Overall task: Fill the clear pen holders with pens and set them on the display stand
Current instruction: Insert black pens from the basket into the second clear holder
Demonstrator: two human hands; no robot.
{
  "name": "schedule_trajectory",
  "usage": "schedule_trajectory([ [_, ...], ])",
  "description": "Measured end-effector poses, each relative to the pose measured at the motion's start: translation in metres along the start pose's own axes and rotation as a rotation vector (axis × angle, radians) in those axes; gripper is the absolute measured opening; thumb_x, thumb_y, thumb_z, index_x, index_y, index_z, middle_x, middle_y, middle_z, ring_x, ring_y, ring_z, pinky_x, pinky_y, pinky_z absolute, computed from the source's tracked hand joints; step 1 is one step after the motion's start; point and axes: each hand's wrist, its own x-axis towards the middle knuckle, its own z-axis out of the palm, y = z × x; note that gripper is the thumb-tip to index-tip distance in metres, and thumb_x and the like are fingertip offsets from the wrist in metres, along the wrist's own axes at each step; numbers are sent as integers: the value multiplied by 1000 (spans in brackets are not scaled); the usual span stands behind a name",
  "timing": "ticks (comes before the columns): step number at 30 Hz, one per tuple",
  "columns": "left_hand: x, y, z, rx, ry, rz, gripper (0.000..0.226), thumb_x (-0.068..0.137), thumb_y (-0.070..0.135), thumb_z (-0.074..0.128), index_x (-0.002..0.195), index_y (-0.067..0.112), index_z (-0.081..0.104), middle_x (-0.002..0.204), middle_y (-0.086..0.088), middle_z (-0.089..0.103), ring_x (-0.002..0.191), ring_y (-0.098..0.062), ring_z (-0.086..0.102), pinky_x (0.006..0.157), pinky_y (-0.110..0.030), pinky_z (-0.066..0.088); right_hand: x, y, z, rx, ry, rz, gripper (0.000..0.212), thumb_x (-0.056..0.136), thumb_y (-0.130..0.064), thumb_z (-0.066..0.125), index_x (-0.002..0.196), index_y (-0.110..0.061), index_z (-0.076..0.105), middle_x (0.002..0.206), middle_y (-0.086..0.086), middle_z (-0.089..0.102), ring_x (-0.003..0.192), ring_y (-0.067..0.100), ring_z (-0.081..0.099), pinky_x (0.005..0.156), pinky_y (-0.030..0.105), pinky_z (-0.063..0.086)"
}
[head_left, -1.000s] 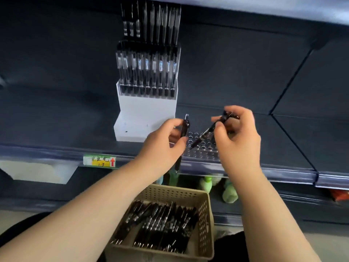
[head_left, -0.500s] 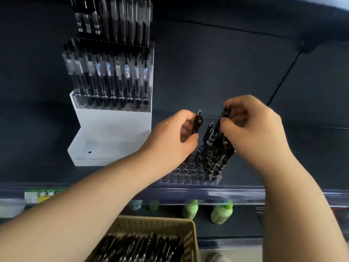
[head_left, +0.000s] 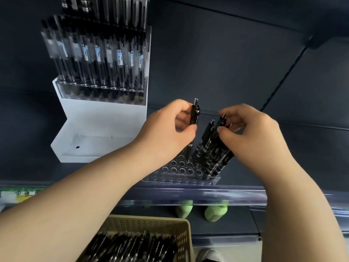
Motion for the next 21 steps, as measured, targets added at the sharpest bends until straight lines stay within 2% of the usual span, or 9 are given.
schedule_trajectory([
  [8, 0, 1, -1, -11, 0, -14, 22, 84, 17, 65, 98, 32, 56, 91, 12, 65, 81, -4, 64, 82, -31, 53, 0, 5, 1, -26, -20, 13, 28, 81, -15, 65, 105, -28, 62, 83, -20, 61, 78, -3, 55, 62, -3, 36],
  [12, -1, -2, 1, -12, -16, -23, 24, 84, 18, 65, 94, 37, 54, 90, 13, 64, 80, -2, 63, 79, -25, 53, 0, 6, 0, -42, -14, -6, 22, 82, -13, 65, 95, -31, 65, 82, -21, 61, 76, -6, 54, 63, -6, 34],
  [16, -2, -3, 4, -28, -25, -24, 25, 83, 15, 66, 94, 35, 56, 88, 12, 64, 79, -6, 63, 80, -27, 54, 0, 7, 3, -64, -18, -2, 18, 84, -15, 65, 93, -29, 71, 76, -24, 57, 71, -8, 52, 62, -7, 32],
  [21, -3, -4, 7, -44, -21, -21, 25, 83, 13, 67, 94, 33, 56, 87, 11, 64, 79, -7, 64, 80, -29, 54, 0, 4, 6, -88, -40, -1, 14, 84, -19, 65, 83, -33, 69, 73, -22, 60, 69, -6, 54, 59, 0, 38],
])
